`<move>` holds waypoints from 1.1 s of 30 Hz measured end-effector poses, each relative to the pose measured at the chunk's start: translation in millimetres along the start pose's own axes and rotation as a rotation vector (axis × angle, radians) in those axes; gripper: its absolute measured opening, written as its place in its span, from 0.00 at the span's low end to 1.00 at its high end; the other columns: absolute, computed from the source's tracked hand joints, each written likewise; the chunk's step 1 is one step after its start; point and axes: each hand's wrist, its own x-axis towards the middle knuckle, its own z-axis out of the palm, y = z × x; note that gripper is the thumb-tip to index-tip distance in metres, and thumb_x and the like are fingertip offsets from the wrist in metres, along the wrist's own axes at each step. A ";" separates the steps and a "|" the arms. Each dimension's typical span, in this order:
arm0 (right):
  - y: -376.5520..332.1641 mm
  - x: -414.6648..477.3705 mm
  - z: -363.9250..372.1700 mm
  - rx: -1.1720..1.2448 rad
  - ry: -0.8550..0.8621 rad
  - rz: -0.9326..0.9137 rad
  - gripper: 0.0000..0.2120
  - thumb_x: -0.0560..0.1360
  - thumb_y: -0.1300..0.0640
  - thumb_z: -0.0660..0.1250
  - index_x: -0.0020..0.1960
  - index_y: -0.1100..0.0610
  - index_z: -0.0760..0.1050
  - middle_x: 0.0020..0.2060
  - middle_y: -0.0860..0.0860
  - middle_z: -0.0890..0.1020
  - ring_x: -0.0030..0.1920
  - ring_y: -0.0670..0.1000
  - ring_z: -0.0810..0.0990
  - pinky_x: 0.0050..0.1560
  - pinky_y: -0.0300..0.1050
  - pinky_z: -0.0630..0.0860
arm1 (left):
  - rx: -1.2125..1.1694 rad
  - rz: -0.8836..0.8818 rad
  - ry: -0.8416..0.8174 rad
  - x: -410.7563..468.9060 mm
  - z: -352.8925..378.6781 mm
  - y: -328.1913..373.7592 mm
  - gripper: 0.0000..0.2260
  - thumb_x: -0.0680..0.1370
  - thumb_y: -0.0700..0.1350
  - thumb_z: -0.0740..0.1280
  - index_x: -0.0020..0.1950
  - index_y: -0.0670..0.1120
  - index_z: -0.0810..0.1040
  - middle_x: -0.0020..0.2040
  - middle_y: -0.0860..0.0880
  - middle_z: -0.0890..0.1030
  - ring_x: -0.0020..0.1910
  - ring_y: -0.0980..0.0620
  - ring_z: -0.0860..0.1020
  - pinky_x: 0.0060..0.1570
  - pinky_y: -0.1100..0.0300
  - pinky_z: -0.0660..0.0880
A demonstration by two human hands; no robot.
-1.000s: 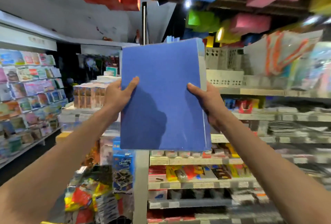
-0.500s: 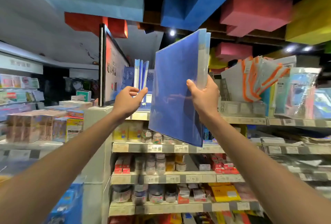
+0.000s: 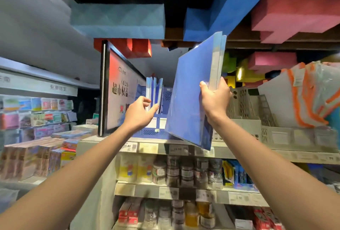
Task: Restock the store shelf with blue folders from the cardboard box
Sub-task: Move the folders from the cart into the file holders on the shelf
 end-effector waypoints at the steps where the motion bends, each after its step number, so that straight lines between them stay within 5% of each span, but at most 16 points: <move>1: 6.9 7.5 9.7 0.000 0.010 -0.010 0.06 0.77 0.53 0.70 0.48 0.52 0.72 0.37 0.42 0.76 0.42 0.49 0.76 0.48 0.49 0.77 | 0.015 0.011 0.007 9.6 6.7 -7.3 0.20 0.79 0.59 0.68 0.64 0.47 0.76 0.60 0.49 0.81 0.58 0.50 0.78 0.56 0.54 0.75; 5: 24.3 31.1 37.5 0.006 0.030 -0.032 0.07 0.76 0.54 0.70 0.50 0.58 0.77 0.40 0.48 0.79 0.44 0.52 0.75 0.45 0.43 0.69 | 0.082 0.079 0.017 37.4 25.3 -30.8 0.22 0.79 0.58 0.69 0.67 0.46 0.73 0.65 0.47 0.80 0.62 0.47 0.78 0.59 0.51 0.74; 9: 42.4 50.7 87.8 0.048 0.032 -0.041 0.06 0.75 0.54 0.70 0.47 0.55 0.75 0.38 0.46 0.80 0.46 0.55 0.81 0.50 0.54 0.79 | 0.101 0.108 0.036 82.5 47.1 -65.1 0.27 0.78 0.58 0.70 0.71 0.46 0.69 0.69 0.46 0.76 0.66 0.45 0.76 0.63 0.48 0.74; 13: 57.6 73.8 139.4 0.041 0.045 -0.081 0.07 0.75 0.54 0.71 0.50 0.56 0.77 0.43 0.51 0.82 0.46 0.56 0.81 0.49 0.55 0.80 | 0.179 0.142 0.046 135.0 76.0 -92.9 0.33 0.78 0.59 0.69 0.76 0.45 0.63 0.73 0.43 0.72 0.69 0.42 0.74 0.66 0.46 0.70; 19: 77.5 105.3 199.1 0.076 0.058 -0.060 0.06 0.75 0.54 0.72 0.48 0.52 0.76 0.40 0.47 0.81 0.45 0.51 0.81 0.51 0.54 0.81 | 0.129 0.217 0.001 191.9 109.8 -117.3 0.43 0.76 0.64 0.68 0.83 0.48 0.50 0.81 0.46 0.59 0.79 0.46 0.61 0.72 0.43 0.64; 28: 110.0 112.0 265.2 0.106 -0.049 0.014 0.11 0.71 0.51 0.74 0.37 0.47 0.72 0.37 0.44 0.81 0.46 0.54 0.82 0.53 0.60 0.80 | 0.026 0.242 0.108 199.7 137.7 -143.9 0.43 0.80 0.60 0.64 0.82 0.56 0.35 0.75 0.45 0.66 0.67 0.41 0.74 0.59 0.44 0.75; 33: 121.6 117.6 292.7 0.118 -0.061 0.046 0.07 0.72 0.52 0.74 0.45 0.51 0.78 0.41 0.48 0.82 0.46 0.53 0.82 0.50 0.54 0.81 | 0.088 0.290 0.134 207.3 137.2 -152.3 0.40 0.83 0.58 0.60 0.82 0.51 0.35 0.74 0.45 0.68 0.65 0.44 0.75 0.55 0.48 0.74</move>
